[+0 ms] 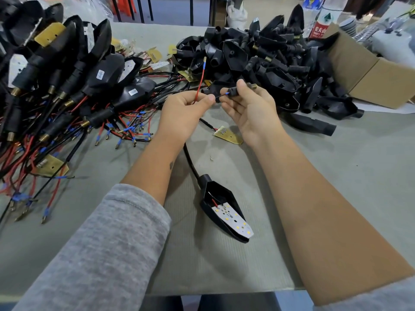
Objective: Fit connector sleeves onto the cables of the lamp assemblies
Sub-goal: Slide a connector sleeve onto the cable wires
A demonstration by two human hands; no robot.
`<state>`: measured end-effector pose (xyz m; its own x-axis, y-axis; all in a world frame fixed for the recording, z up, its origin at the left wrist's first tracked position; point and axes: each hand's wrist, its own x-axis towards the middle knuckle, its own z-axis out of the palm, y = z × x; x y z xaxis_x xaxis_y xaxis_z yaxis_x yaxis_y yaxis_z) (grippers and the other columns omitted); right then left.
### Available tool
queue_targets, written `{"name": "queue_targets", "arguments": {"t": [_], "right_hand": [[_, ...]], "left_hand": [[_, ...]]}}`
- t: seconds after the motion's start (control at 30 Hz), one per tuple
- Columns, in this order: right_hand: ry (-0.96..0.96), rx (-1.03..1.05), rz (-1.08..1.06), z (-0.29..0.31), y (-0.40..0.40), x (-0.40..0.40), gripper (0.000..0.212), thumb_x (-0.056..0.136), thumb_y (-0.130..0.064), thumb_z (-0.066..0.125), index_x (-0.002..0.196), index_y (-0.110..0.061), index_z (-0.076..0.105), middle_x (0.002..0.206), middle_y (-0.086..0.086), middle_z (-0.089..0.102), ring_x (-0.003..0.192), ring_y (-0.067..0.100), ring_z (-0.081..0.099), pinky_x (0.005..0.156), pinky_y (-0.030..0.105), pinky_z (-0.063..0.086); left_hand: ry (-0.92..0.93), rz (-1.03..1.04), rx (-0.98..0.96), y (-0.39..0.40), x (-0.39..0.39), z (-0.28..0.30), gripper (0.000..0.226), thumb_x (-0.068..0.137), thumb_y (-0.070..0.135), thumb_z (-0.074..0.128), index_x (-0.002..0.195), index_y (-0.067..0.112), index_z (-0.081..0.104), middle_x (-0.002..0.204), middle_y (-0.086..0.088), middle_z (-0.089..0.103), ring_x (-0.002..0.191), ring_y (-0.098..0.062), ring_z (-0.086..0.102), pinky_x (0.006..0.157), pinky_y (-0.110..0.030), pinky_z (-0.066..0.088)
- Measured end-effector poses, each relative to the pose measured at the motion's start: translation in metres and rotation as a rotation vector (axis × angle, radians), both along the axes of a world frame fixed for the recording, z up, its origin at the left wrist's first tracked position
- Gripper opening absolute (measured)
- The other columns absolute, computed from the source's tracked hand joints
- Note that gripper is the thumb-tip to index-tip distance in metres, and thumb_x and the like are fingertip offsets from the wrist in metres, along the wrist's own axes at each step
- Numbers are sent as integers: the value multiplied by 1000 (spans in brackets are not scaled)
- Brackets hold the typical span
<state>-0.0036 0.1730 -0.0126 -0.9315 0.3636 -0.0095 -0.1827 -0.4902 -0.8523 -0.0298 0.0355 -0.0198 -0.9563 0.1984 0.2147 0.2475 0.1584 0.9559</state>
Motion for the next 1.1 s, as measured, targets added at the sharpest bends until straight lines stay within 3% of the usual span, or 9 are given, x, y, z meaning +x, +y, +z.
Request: {"name": "queue_targets", "arguments": {"t": [0.1, 0.17, 0.23, 0.33, 0.53, 0.63, 0.77, 0.9, 1.1], "right_hand": [[-36, 193, 48, -1, -6, 0, 10, 97, -11, 58, 102, -4, 53, 82, 9, 70, 71, 16, 70, 66, 24, 57], [-37, 257, 68, -1, -9, 1, 6, 96, -12, 60, 95, -6, 59, 81, 6, 70, 71, 13, 68, 67, 22, 55], [-29, 331, 69, -2, -11, 2, 4, 94, -13, 63, 92, -10, 65, 80, 3, 69, 73, 12, 64, 70, 23, 54], [-34, 441, 75, -2, -13, 3, 2, 91, -14, 67, 91, -15, 68, 78, -3, 69, 76, 12, 59, 71, 26, 50], [23, 200, 155, 0, -13, 3, 4, 97, -8, 57, 93, -11, 59, 79, 6, 67, 67, 14, 65, 64, 22, 54], [76, 86, 180, 0, -13, 3, 7, 101, -12, 51, 95, -14, 53, 85, 12, 70, 73, 18, 70, 65, 24, 56], [94, 37, 168, 1, -11, 2, 4, 102, -16, 49, 99, -14, 49, 97, 21, 65, 73, 20, 72, 66, 25, 57], [63, 61, 176, 0, -10, 2, 3, 102, -15, 50, 99, -13, 50, 88, 16, 67, 68, 18, 69, 65, 24, 57], [18, 159, 219, 1, -12, 5, 6, 101, -15, 50, 95, -14, 51, 87, 17, 63, 69, 19, 66, 64, 24, 56]], "left_hand": [[1, -21, -13, 1, 1, 0, 20, 93, 31, 63, 76, 23, 70, 72, -3, 60, 69, -8, 50, 68, -21, 41], [-36, 9, -7, 2, 1, 1, 24, 97, 32, 55, 81, 18, 66, 55, 14, 52, 52, -1, 44, 56, -17, 37], [-77, 25, 13, 4, -1, 0, 25, 101, 31, 43, 94, 14, 60, 50, 13, 38, 41, -1, 33, 45, -18, 29], [-60, 22, 8, 5, -2, 0, 24, 103, 24, 31, 98, 19, 54, 56, 4, 39, 40, -4, 33, 42, -19, 28], [62, 38, -33, 7, -2, -3, 17, 100, 16, 42, 94, 25, 55, 78, 9, 56, 69, -5, 54, 67, -26, 49], [122, 70, -16, 5, -4, -3, 16, 98, 11, 48, 96, 24, 57, 85, 15, 57, 71, 10, 52, 68, -8, 42], [78, 49, 56, 6, -4, -1, 17, 95, 8, 53, 96, 24, 59, 96, 11, 65, 88, -2, 59, 81, -23, 50], [-75, -24, 283, 4, -4, 4, 22, 99, 14, 48, 108, 28, 62, 112, 4, 69, 102, -8, 66, 88, -28, 52], [-104, -50, 532, -2, -4, 7, 18, 104, 16, 43, 106, 20, 60, 72, 4, 63, 73, -12, 63, 66, -23, 53]]}}
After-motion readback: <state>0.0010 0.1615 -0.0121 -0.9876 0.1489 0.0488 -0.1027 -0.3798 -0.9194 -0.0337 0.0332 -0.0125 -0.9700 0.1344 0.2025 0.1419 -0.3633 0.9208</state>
